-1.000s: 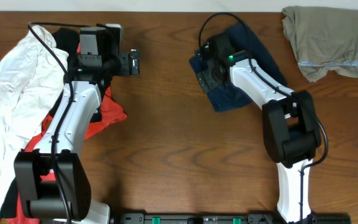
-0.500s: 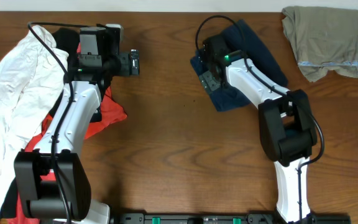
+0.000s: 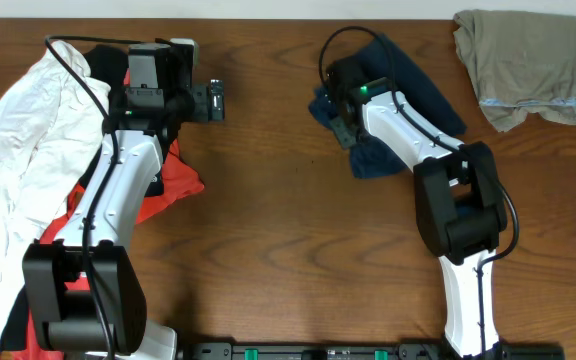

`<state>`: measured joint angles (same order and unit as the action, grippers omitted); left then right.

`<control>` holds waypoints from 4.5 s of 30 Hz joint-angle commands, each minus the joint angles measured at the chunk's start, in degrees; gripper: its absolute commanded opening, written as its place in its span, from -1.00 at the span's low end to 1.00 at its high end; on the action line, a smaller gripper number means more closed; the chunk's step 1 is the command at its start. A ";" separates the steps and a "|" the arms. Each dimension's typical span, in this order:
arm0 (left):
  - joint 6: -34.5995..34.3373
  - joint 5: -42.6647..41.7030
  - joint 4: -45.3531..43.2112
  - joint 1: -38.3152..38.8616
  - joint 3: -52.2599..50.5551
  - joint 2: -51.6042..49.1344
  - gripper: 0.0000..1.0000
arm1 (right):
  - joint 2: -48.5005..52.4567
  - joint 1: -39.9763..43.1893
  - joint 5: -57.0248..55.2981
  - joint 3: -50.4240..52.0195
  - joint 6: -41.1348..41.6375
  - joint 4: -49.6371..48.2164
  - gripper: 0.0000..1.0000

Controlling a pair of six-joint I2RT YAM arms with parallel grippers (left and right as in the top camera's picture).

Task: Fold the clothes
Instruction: 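Grasp the folded shorts with the right gripper and carry them up-right, then place the shorts on the khaki garment at top right and release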

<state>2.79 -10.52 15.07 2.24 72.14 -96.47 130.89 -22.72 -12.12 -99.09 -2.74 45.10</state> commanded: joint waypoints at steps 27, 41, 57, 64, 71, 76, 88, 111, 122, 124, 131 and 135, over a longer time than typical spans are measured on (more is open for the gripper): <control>-0.50 0.07 0.70 -0.24 0.46 -2.03 0.96 | -30.34 13.73 -0.59 -2.56 -0.79 1.68 -0.98; -0.50 0.07 0.70 -0.24 0.46 -2.03 0.96 | -30.91 26.03 -8.70 -2.60 -4.92 -15.98 -0.98; -0.50 0.07 0.72 -0.24 0.46 -2.03 0.95 | -20.76 34.16 -23.93 -2.60 -6.54 -35.93 -0.98; -0.50 0.07 0.74 -0.24 0.46 -2.03 0.96 | -15.58 35.74 -29.09 -2.60 -5.95 -46.01 -0.98; -0.48 0.07 0.74 -0.24 0.46 -2.03 0.96 | -11.61 38.25 -29.62 -2.60 -0.68 -52.78 -0.98; -0.48 0.07 0.74 -0.24 0.46 -2.03 0.96 | -8.26 39.63 -27.17 -2.60 2.34 -56.04 -0.98; -0.48 0.07 0.72 -0.24 0.46 -2.03 0.96 | -0.63 39.78 -23.43 -2.60 7.61 -64.04 -0.98; -0.26 0.09 0.92 -0.24 0.46 -2.03 0.96 | -0.48 23.76 -19.89 -2.60 3.65 -48.81 0.98; -0.26 0.09 2.03 -0.24 0.31 -2.03 0.96 | -11.87 21.57 -21.27 -2.60 2.93 -34.56 0.99; -0.26 0.09 2.05 -0.24 0.31 -2.03 0.96 | -14.99 22.64 -13.55 -2.60 3.15 -32.30 0.99; -0.24 0.09 2.01 -0.24 0.31 -2.03 0.96 | -19.17 30.71 5.14 -2.60 4.09 -32.41 0.98; -0.26 0.09 2.03 -0.24 0.31 -2.03 0.96 | -15.21 35.80 5.60 -2.60 6.56 -36.79 0.95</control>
<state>2.79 -10.52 16.91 2.24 72.14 -97.95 111.42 9.74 -10.87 -102.04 1.80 9.10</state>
